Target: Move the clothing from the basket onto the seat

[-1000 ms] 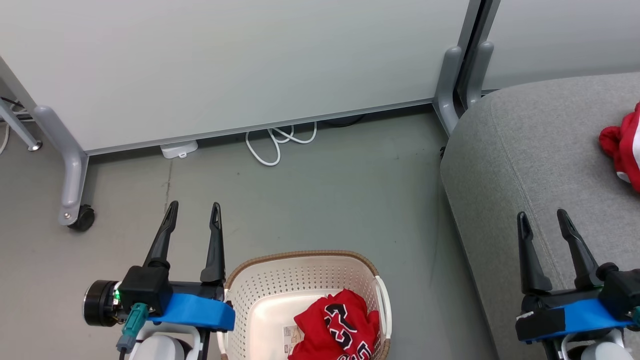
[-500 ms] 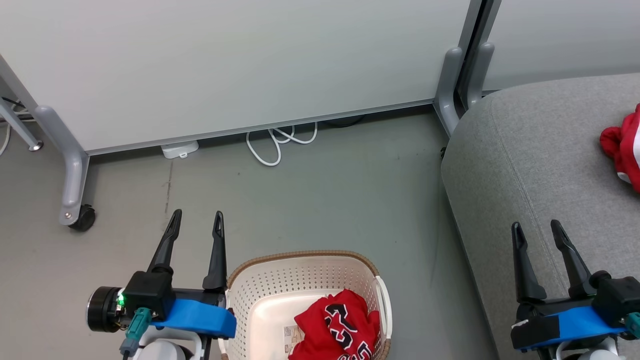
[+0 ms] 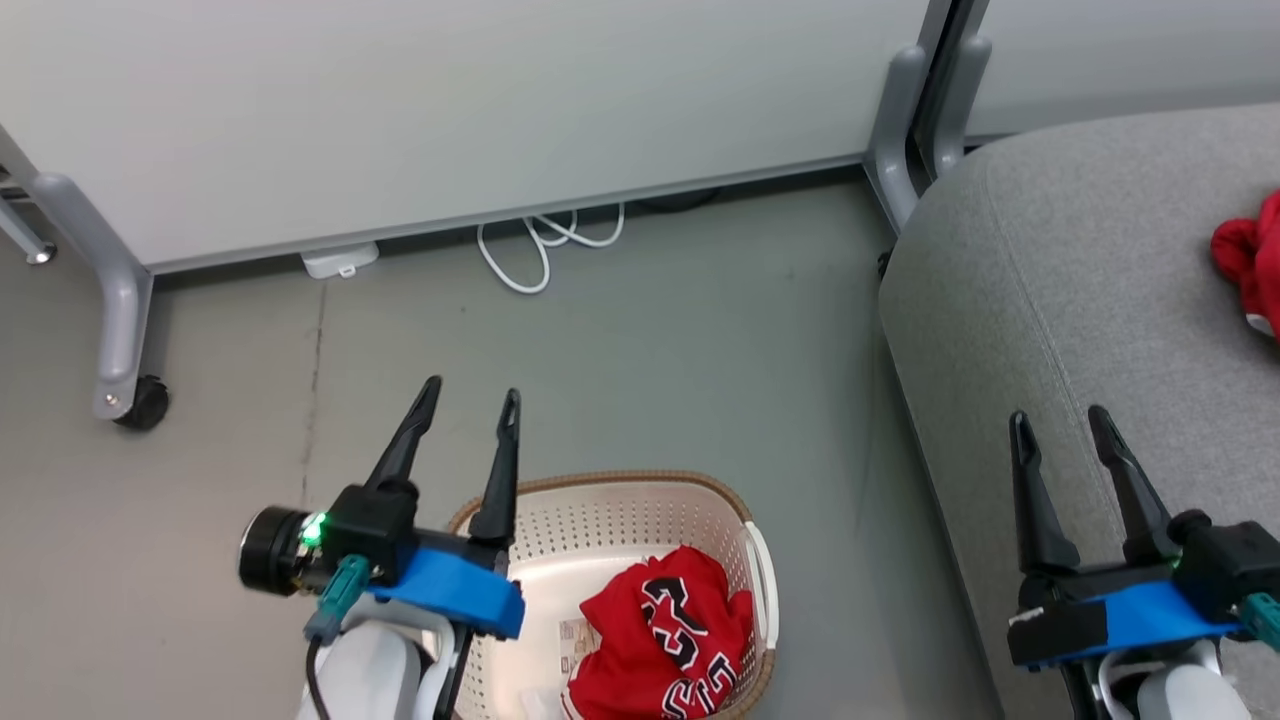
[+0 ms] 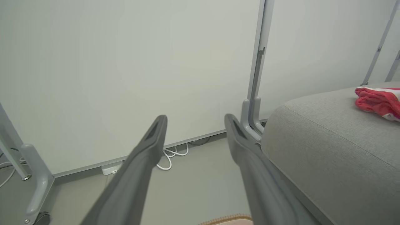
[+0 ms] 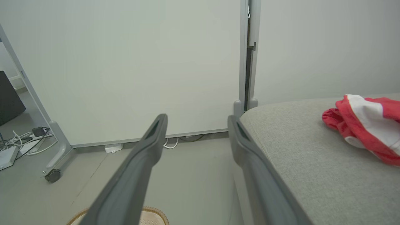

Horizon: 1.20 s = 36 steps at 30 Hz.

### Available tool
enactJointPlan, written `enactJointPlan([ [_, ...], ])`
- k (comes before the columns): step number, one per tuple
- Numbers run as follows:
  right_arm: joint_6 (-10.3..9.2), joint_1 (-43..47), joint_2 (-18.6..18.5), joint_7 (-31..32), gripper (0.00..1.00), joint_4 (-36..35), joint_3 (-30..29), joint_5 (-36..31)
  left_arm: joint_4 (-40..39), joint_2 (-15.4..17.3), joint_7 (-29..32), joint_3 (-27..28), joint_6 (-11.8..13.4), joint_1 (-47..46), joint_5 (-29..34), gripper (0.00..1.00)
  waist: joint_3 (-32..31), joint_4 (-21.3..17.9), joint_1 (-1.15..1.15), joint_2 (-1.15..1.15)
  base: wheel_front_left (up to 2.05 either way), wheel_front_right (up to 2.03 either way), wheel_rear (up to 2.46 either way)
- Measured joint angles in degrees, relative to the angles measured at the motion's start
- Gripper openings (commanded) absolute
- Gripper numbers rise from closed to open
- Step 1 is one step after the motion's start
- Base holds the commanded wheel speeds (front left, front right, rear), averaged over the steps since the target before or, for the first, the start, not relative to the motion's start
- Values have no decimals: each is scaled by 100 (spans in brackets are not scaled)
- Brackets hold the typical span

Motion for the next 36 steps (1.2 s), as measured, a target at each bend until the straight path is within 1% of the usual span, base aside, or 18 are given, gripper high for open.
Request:
enactJointPlan([
  [8,0,-460,-8,0,100,-89,125,40,1002,-3,1,-593,-52,-855,85,100,561,-161,1,0,0,0,0],
  [12,0,-675,-21,0,100,-137,156,75,1604,43,1,-1100,-80,-1294,19,100,911,-278,1,0,0,0,0],
  [18,0,-973,-23,0,100,-204,198,111,2470,233,1,-1758,-82,-1932,-242,100,1463,-484,1,0,0,0,0],
  [19,0,-973,-23,0,100,-204,198,111,2470,233,1,-1758,-82,-1932,-242,100,1463,-484,1,0,0,0,0],
  [22,-1,-1139,-19,0,100,-246,203,141,3011,274,0,-2087,-82,-2354,-401,100,1833,-615,2,0,0,0,0],
  [30,0,-1496,-7,0,100,-375,202,183,4255,280,45,-2619,-82,-2973,-803,100,2573,-838,2,0,0,0,0],
  [36,0,-1690,-1,0,100,-435,201,201,4923,216,411,-2973,-82,-3308,-1179,100,3067,-932,2,0,0,0,0],
])
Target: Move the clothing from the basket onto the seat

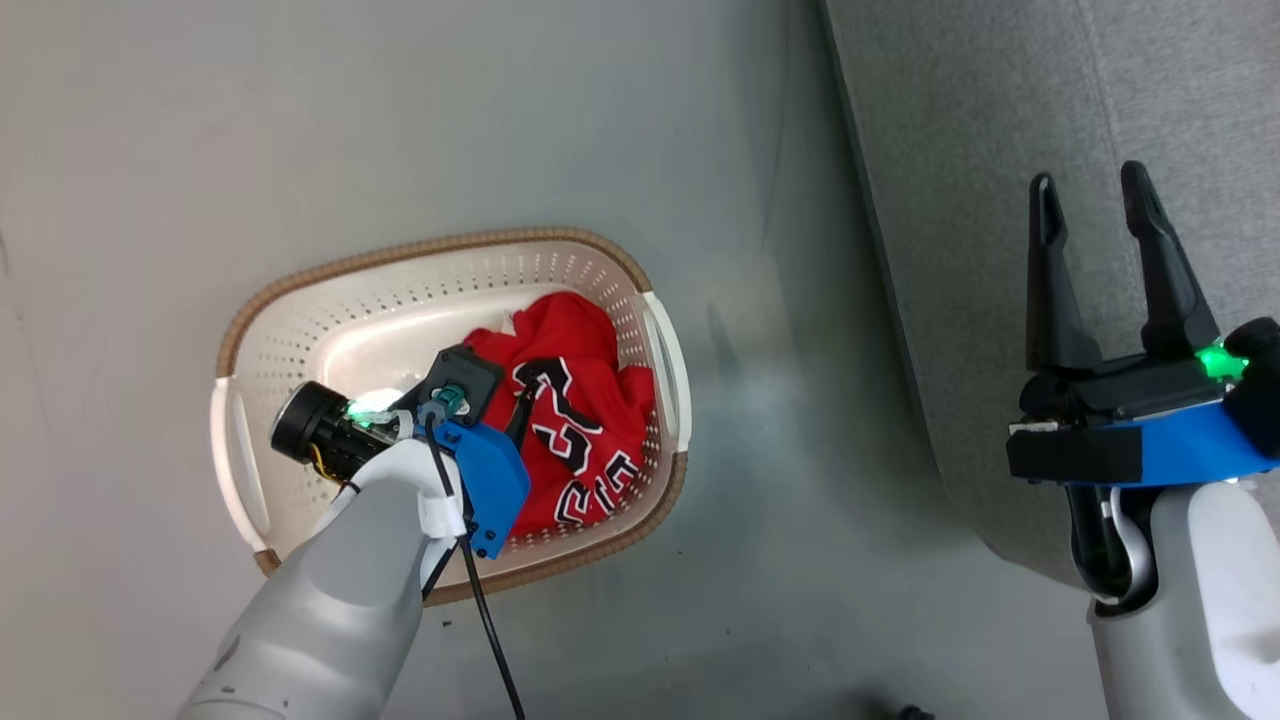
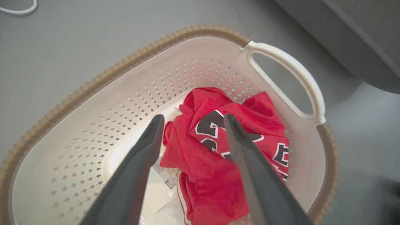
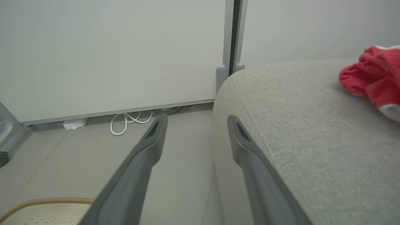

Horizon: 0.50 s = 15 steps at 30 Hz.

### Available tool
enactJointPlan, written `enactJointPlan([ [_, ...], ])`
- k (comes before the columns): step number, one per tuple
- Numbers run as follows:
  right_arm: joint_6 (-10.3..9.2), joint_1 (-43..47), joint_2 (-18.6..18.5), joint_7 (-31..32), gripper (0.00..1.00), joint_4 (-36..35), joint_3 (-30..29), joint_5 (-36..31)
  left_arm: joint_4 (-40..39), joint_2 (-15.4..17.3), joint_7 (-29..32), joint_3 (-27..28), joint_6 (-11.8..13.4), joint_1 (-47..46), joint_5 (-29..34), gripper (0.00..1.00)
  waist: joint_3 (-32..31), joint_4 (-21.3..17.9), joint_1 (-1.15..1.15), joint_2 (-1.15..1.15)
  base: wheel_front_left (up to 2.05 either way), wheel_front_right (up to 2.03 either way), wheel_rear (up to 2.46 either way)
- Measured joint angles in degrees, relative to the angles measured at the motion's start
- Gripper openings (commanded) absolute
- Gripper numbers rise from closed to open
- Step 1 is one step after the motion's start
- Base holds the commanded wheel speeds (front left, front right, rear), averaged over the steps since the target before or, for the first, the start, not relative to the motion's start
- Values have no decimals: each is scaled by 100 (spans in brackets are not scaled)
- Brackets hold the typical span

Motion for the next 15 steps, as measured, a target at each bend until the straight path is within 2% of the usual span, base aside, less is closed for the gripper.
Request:
enactJointPlan([
  [5,0,-178,-12,0,100,-58,14,14,367,-3,417,-131,0,-212,-310,100,372,-10,0,0,0,0,0],
  [15,0,-402,-47,0,100,-201,92,41,516,27,1138,-307,0,-428,-903,100,958,34,0,0,0,0,0],
])
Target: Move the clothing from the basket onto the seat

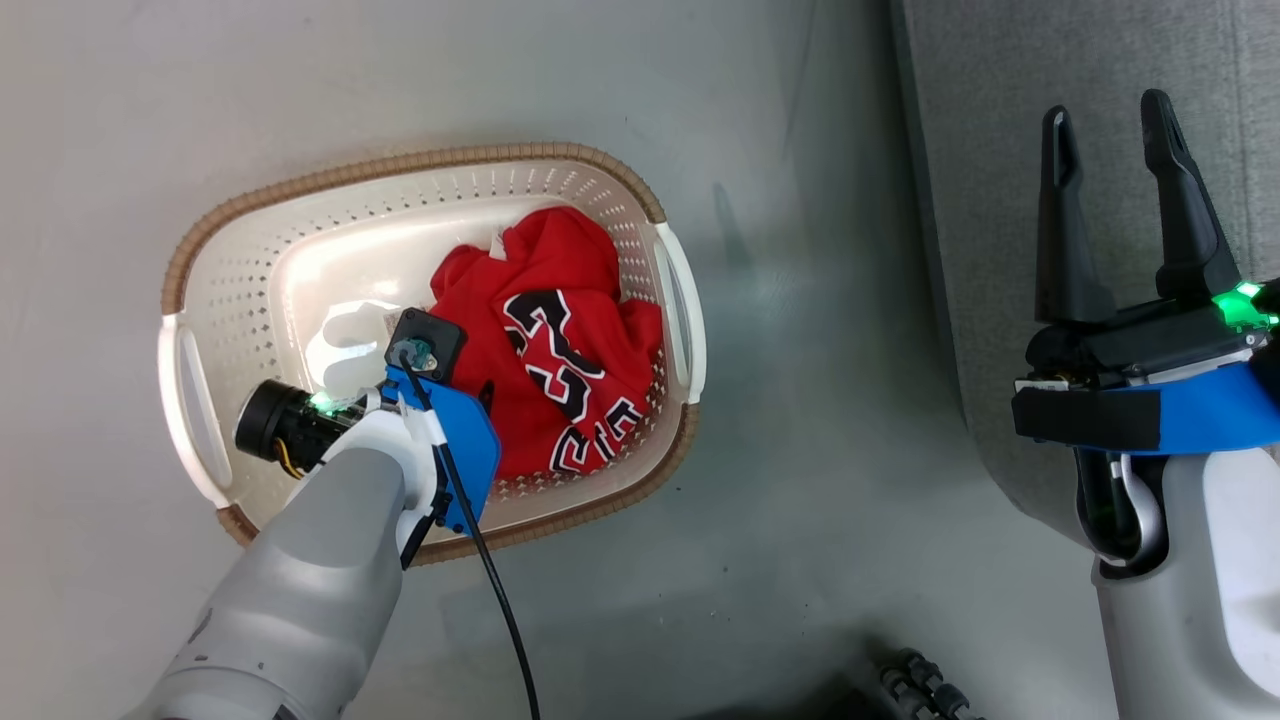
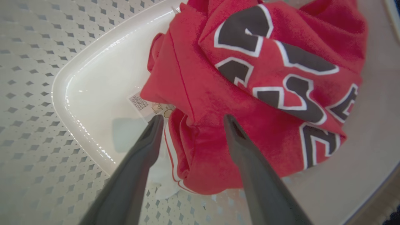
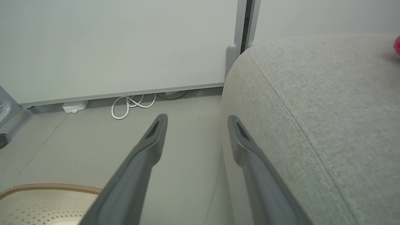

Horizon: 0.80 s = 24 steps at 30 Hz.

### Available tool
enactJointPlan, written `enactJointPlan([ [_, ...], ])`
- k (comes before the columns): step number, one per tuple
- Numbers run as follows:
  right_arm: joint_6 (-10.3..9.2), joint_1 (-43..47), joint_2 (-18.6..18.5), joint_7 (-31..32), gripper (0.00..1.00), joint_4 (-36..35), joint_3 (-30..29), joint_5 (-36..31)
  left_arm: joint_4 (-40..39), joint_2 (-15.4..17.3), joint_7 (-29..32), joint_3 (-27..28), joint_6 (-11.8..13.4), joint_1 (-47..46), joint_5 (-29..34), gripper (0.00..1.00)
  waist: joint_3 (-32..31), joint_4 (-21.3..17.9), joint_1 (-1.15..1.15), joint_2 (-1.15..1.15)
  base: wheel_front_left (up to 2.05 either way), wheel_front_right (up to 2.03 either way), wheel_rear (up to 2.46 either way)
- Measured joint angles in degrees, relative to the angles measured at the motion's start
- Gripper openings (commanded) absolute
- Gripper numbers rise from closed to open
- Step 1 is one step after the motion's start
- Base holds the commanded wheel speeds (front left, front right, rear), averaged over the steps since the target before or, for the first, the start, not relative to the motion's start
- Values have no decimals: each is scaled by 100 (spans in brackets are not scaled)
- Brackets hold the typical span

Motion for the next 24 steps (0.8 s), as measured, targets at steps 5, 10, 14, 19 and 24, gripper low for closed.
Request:
enactJointPlan([
  [5,0,-104,-12,0,100,-66,26,37,-11,58,85,-156,0,-129,-162,100,262,-10,0,0,0,0,0],
  [10,0,-123,-16,0,100,-100,24,48,-42,80,67,-237,0,-285,-347,100,510,-33,0,0,0,0,0],
  [14,0,-143,-16,1,100,-124,26,48,-74,74,51,-380,0,-422,-434,100,685,-41,0,0,0,0,0],
  [19,0,-218,-13,0,100,-172,45,49,-130,58,-2,-459,0,-610,-649,100,873,-52,-1,0,0,0,0],
  [24,0,-248,-1,-2,100,-191,63,53,-155,35,-35,-598,0,-697,-836,100,981,-88,-1,0,0,0,0],
])
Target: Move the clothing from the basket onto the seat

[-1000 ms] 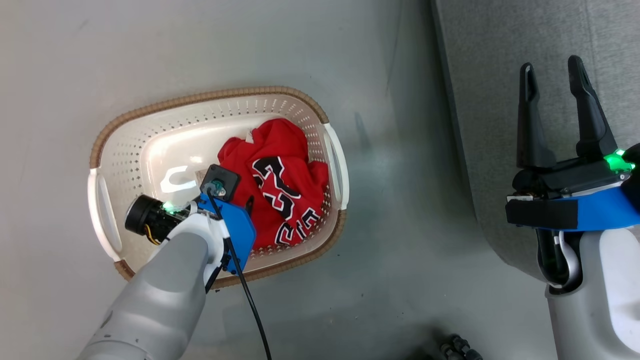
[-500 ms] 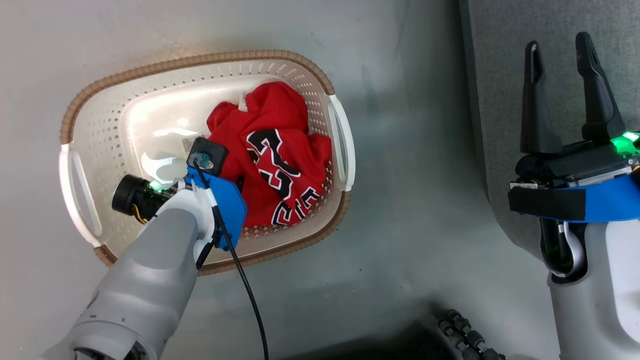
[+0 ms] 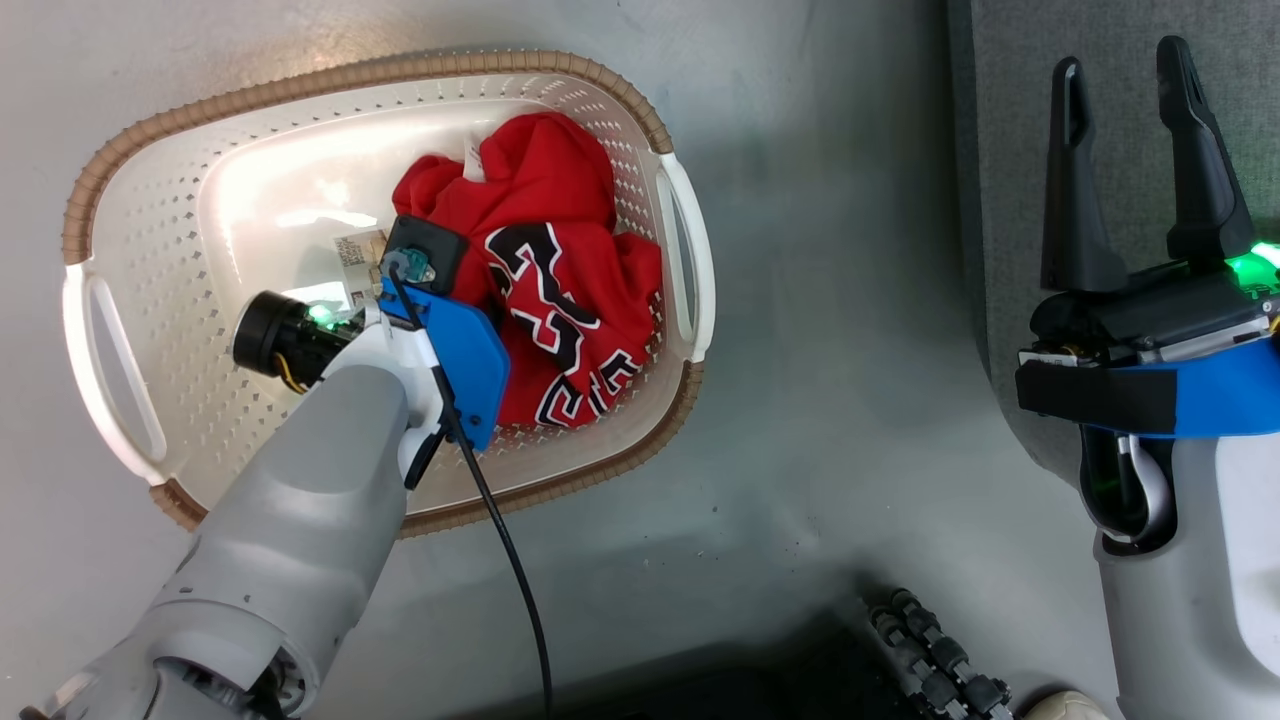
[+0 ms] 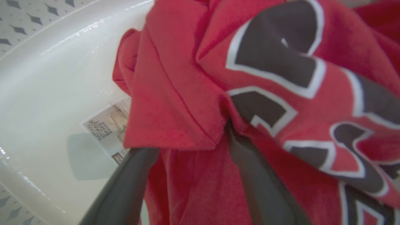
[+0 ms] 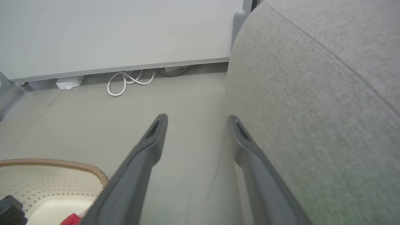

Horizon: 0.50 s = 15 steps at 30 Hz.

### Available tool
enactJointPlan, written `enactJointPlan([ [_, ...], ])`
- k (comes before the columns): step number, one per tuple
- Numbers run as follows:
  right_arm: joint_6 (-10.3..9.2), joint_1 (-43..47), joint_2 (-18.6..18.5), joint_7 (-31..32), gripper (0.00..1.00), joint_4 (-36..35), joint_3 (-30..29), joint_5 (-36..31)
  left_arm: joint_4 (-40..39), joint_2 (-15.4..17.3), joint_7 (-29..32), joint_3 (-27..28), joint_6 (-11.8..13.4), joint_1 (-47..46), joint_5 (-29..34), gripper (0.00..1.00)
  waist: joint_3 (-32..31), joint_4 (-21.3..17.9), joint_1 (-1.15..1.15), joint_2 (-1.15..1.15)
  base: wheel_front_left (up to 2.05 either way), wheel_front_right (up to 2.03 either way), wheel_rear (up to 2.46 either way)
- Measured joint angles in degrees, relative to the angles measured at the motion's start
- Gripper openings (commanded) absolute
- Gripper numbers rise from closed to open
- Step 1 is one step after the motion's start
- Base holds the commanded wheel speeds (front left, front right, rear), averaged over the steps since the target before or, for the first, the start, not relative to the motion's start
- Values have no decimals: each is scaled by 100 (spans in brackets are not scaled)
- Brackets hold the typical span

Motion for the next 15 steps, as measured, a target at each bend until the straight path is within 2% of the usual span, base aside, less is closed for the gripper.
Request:
enactJointPlan([
  [1,0,-3,2,-7,100,-1,0,5,-23,0,-20,-40,0,-15,-35,100,13,-5,0,0,0,0,0],
  [2,0,-7,5,-11,100,0,-1,5,-53,-1,-10,-111,0,-22,-64,88,25,-10,0,0,0,0,0],
  [3,0,-7,9,-11,100,0,-1,7,-69,-4,26,-181,0,-23,-85,29,32,-12,0,0,0,0,0],
  [4,0,-7,10,-11,100,1,-4,7,-110,-3,21,-256,0,-22,-89,0,37,-13,0,0,0,0,0],
  [15,0,-26,24,-12,100,85,-33,40,-263,52,-125,-788,0,-29,-500,0,-51,33,0,0,0,0,0],
])
